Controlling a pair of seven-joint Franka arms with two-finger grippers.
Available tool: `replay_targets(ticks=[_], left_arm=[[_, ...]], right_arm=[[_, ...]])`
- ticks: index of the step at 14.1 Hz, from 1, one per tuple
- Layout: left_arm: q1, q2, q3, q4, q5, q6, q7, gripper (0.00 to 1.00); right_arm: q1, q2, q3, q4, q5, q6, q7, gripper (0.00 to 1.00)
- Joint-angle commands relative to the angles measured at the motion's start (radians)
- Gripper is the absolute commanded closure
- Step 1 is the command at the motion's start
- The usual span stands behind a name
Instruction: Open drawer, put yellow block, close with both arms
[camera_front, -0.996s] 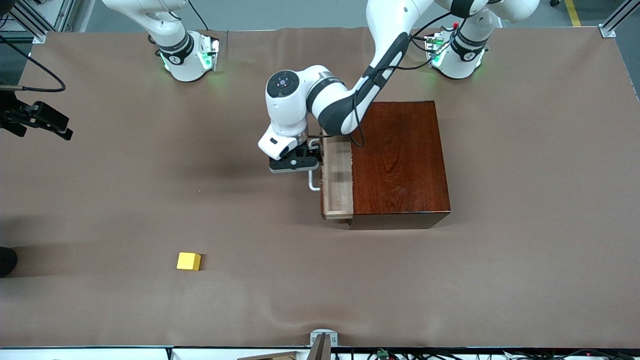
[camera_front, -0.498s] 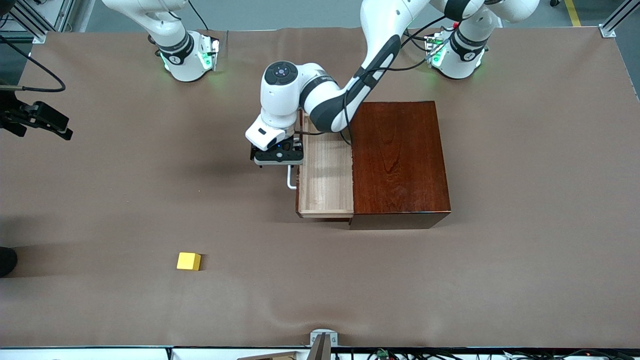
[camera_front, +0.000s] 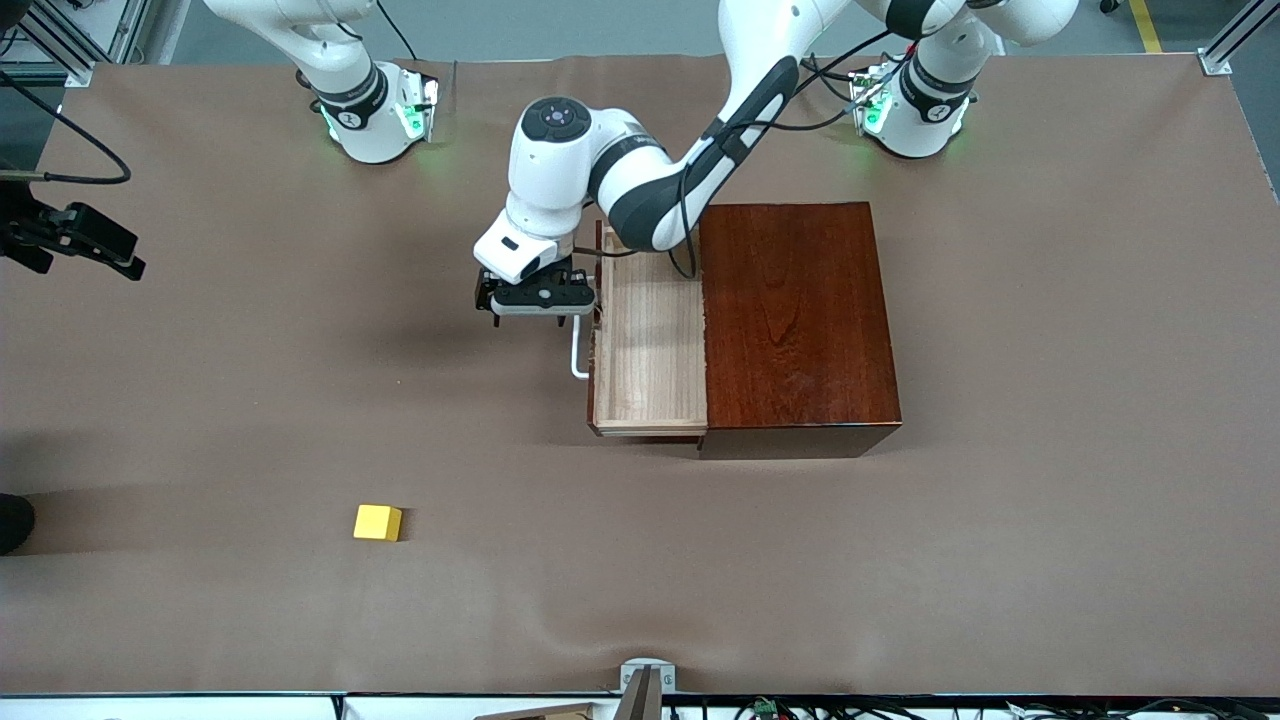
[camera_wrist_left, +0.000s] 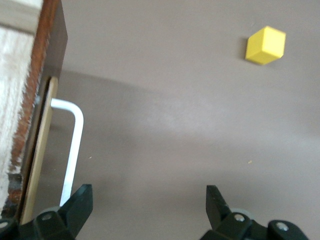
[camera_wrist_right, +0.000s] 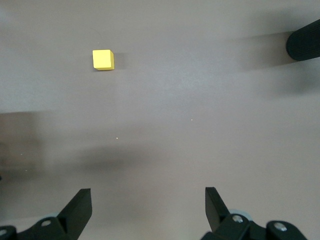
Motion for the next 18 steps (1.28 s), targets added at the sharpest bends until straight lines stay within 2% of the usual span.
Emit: replay_targets(ticks=[1, 4, 7, 10, 12, 15, 18], left_arm=[[0.025, -0.078, 0.010, -0.012, -0.018, -0.012, -0.035, 0.00], [0.077, -0.138, 0.012, -0.039, -0.034, -0.031, -0.034, 0.00], [0.097, -0.185, 0.012, -0.047, -0.023, -0.186, 0.001, 0.00], [0.120, -0.256, 0.013, -0.107, -0.021, -0.297, 0.099, 0.00], [0.154, -0.322, 0.013, -0.186, -0.018, -0.302, 0.122, 0.00], [0.206, -0.461, 0.012, -0.356, -0.018, -0.302, 0.249, 0.00], [0.291, -0.566, 0.009, -0.481, -0.021, -0.302, 0.380, 0.00]], right_arm=[[-0.003, 0.002, 0.001, 0.013, 0.005, -0.009, -0.007, 0.00], [-0.004, 0.002, 0.001, 0.013, 0.005, -0.009, -0.007, 0.00], [-0.004, 0.002, 0.001, 0.013, 0.005, -0.010, -0.009, 0.00], [-0.004, 0.002, 0.001, 0.013, 0.005, -0.010, -0.009, 0.00], [-0.004, 0.002, 0.001, 0.013, 0.005, -0.009, -0.007, 0.00], [0.005, 0.011, 0.001, 0.012, 0.008, 0.006, 0.002, 0.00], [0.066, 0.091, 0.003, 0.023, 0.008, 0.083, 0.006, 0.00]])
